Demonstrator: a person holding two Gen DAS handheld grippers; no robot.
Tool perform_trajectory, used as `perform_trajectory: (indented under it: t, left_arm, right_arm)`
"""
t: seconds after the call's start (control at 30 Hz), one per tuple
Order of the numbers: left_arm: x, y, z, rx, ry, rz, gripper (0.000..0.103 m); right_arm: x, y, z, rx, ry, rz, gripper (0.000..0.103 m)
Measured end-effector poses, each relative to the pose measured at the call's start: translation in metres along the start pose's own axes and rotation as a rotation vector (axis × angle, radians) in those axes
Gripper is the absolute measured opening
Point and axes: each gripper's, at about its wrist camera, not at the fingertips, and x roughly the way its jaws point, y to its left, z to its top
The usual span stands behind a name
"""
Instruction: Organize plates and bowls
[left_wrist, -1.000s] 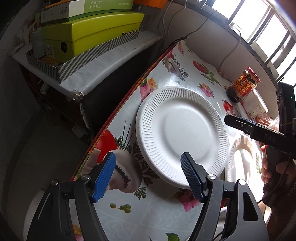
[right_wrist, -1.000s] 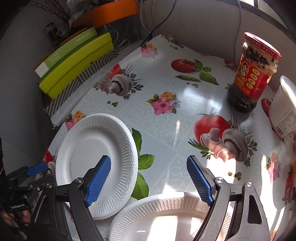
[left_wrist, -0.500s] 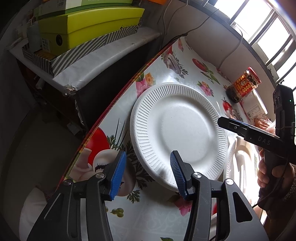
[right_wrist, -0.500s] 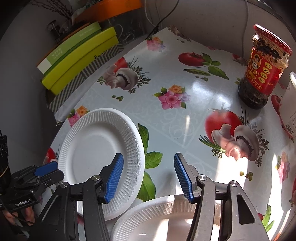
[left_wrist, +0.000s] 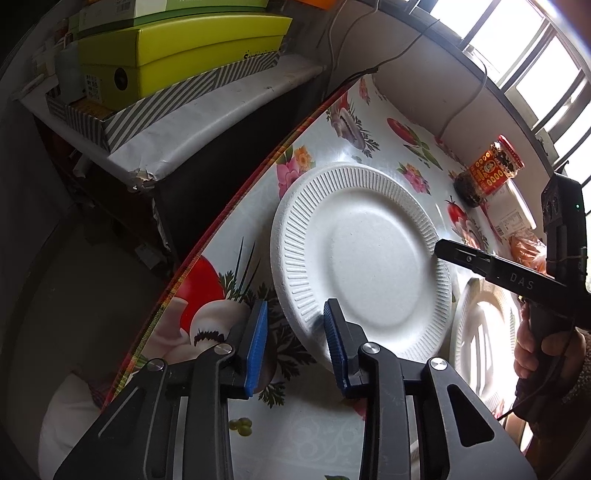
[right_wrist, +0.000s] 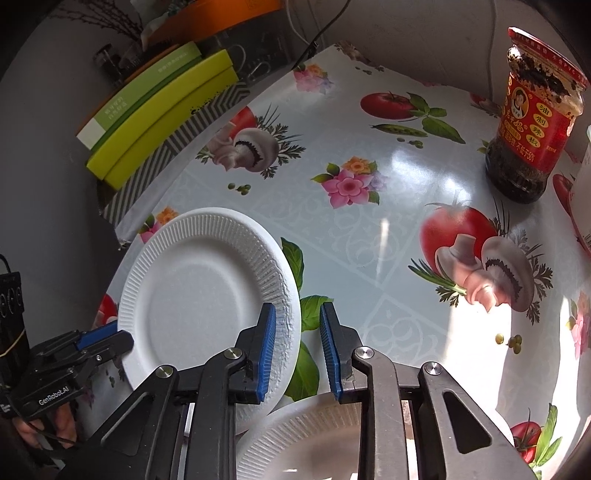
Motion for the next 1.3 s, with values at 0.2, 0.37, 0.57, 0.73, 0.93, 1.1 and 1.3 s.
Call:
perform_trajectory:
  t: [0.2, 0.37, 0.57, 0.73, 0.93, 1.1, 1.3]
  left_arm:
    - [0.001, -0.002, 0.001, 0.002, 0.001, -0.001, 0.027]
    - [0.001, -0.002, 0.001, 0.005, 0.003, -0.002, 0.025]
    - [0.0, -0.003, 0.001, 0.009, -0.003, 0.0, 0.024]
    - [-0.001, -0.003, 0.001, 0.01, -0.006, 0.002, 0.024]
    - [-0.009, -0.003, 0.003, 0.019, -0.025, 0.01, 0.024]
    - [-0.019, -0.005, 0.003, 0.027, -0.044, 0.014, 0.024]
    - [-0.032, -0.005, 0.0, 0.029, -0.064, 0.012, 0.024]
  right_arm:
    - [-0.002, 0.002, 0.0, -0.004, -0.007, 0.008, 0.014]
    - [-0.002, 0.003, 0.0, -0.006, -0.009, 0.004, 0.013]
    - [-0.001, 0.003, 0.0, -0.003, -0.01, 0.006, 0.012]
    - [-0.001, 0.002, -0.001, -0.002, -0.01, 0.008, 0.012]
    - [-0.005, 0.003, -0.002, 0.012, -0.017, 0.018, 0.012]
    - [-0.012, 0.005, -0.003, 0.024, -0.03, 0.033, 0.012]
    - [-0.025, 0.012, -0.005, 0.022, -0.045, 0.044, 0.012]
